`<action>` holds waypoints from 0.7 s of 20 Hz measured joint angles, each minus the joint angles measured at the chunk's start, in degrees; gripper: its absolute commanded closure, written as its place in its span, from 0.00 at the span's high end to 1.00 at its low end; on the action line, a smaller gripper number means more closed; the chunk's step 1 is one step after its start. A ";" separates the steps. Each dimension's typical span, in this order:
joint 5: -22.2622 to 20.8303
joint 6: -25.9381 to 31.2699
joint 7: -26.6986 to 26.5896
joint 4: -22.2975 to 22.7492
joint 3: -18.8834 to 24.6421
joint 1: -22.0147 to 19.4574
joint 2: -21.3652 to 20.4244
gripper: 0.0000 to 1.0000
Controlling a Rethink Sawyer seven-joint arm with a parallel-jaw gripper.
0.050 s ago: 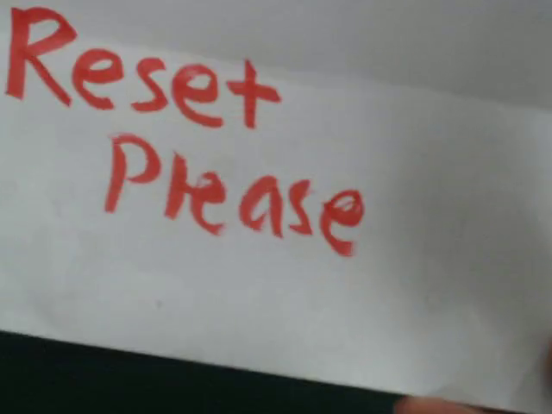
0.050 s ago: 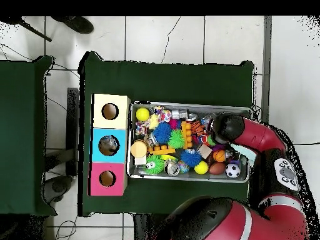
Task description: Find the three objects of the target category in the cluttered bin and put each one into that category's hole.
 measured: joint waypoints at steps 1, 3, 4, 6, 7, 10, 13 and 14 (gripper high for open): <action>-0.26 -0.30 0.00 0.03 -0.07 0.11 0.00 1.00; -1.29 -1.75 -0.01 0.30 -0.56 0.77 -0.04 1.00; -1.74 -2.76 -0.01 0.54 -1.06 1.31 -0.08 1.00; -2.40 -4.58 -0.01 0.99 -2.19 2.48 -0.13 1.00; -2.80 -6.16 -0.01 1.45 -3.08 3.36 -0.16 1.00; -3.47 -9.34 -0.01 2.39 -4.66 4.82 -0.19 1.00; -3.52 -11.29 0.00 3.38 -5.16 5.19 -0.40 1.00; -3.40 -11.56 0.00 3.69 -5.14 5.11 -0.55 1.00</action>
